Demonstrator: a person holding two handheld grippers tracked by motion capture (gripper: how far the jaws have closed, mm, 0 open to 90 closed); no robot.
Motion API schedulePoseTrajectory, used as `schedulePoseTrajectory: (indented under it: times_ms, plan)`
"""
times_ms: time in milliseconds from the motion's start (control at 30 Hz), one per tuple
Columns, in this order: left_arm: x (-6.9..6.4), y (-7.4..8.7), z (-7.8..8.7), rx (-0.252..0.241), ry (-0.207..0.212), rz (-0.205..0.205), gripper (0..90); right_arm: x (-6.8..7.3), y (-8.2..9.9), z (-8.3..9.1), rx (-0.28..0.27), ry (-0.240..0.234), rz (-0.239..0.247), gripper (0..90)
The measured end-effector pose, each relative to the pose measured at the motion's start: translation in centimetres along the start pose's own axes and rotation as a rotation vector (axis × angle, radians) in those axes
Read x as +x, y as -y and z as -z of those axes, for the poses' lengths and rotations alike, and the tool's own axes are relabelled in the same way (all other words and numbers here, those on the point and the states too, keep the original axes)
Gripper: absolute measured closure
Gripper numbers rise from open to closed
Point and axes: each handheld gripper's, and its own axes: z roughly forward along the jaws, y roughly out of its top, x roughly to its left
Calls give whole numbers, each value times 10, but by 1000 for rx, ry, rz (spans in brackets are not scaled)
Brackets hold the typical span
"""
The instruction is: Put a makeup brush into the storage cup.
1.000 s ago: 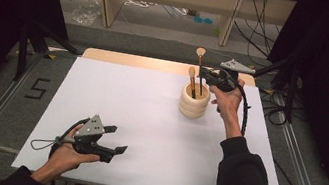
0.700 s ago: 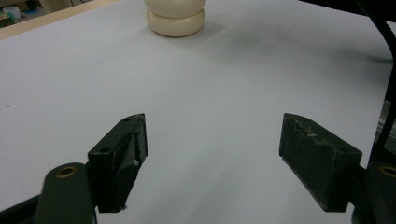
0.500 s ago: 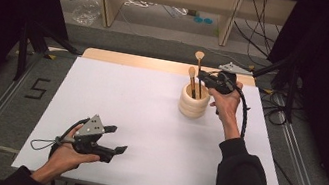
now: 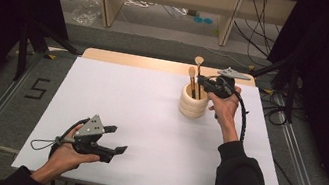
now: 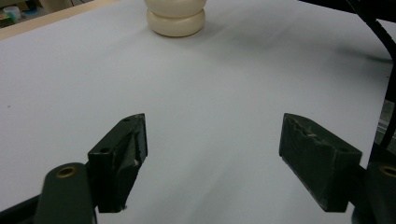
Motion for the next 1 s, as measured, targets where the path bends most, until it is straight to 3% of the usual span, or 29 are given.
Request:
schedulePoseTrajectory:
  times_ms: [67, 333, 400, 533, 600, 667, 700, 767, 800, 867, 1000]
  plan:
    - [1, -1, 0, 0, 3, -25, 237, 0, 1, 0, 11, 7, -6, 831]
    - [2, 0, 0, 1, 7, -24, 237, 0, 2, 1, 25, 3, -5, 819]
    - [0, 0, 0, 0, 5, 2, 237, 0, 3, 1, 28, -1, -17, 782]
    - [0, 0, 0, 0, 0, 3, 237, 2, -1, 4, 18, 30, -7, 630]
    - [1, -1, 0, 0, 3, -24, 237, 3, -2, 6, 21, 34, -4, 584]
    - [1, 0, 0, 0, 2, -22, 237, 4, -4, 9, 26, 39, -2, 533]
    - [0, 0, 0, 1, -1, 0, 237, 5, -4, 11, 34, 45, -10, 513]
    - [0, 0, 0, -1, 0, 0, 237, 5, -5, 13, 20, 52, 9, 486]
    - [1, 0, 0, -1, 2, -21, 237, 5, -5, 15, 22, 54, 13, 469]
    - [0, 0, 0, -2, 1, 0, 237, 7, -6, 18, 16, 56, 16, 449]
    - [1, -1, 0, -2, 1, -16, 237, 10, -7, 26, 18, 61, 22, 416]
